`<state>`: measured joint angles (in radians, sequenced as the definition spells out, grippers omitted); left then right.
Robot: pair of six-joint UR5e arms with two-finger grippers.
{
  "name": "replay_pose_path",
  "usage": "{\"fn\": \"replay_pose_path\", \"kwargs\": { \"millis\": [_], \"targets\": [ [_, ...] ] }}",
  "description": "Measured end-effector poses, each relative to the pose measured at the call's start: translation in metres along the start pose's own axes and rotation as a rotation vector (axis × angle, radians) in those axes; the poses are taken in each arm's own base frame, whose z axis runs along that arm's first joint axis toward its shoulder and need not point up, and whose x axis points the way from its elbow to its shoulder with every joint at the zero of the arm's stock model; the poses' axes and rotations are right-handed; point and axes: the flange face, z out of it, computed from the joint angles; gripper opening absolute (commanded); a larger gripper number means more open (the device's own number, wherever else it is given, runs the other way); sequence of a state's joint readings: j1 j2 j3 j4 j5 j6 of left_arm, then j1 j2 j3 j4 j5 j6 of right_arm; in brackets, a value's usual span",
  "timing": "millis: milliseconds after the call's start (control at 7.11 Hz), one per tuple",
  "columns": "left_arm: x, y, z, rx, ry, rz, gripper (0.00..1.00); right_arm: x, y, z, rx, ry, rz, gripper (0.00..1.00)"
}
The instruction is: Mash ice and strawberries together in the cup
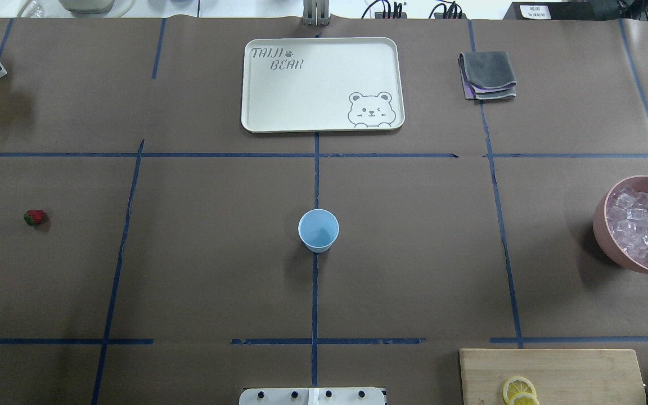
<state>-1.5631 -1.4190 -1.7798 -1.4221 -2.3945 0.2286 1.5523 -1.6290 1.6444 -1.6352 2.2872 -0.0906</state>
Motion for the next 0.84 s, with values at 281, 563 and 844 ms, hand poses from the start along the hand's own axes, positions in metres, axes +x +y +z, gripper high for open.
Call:
{"fn": "replay_pose_path", "kwargs": {
  "millis": [281,563,844],
  "targets": [
    [0.000,-0.001,0.000,-0.001,0.000,-0.001,1.00,-0.002,-0.002,-0.003,0.005,0.000,-0.004,1.00],
    [0.000,-0.003,0.000,0.000,0.000,-0.001,1.00,-0.011,-0.010,-0.012,0.044,0.005,-0.043,1.00],
    [0.001,-0.004,0.000,0.002,0.002,-0.002,1.00,-0.032,-0.019,-0.017,0.142,0.012,-0.165,1.00]
  ]
}}
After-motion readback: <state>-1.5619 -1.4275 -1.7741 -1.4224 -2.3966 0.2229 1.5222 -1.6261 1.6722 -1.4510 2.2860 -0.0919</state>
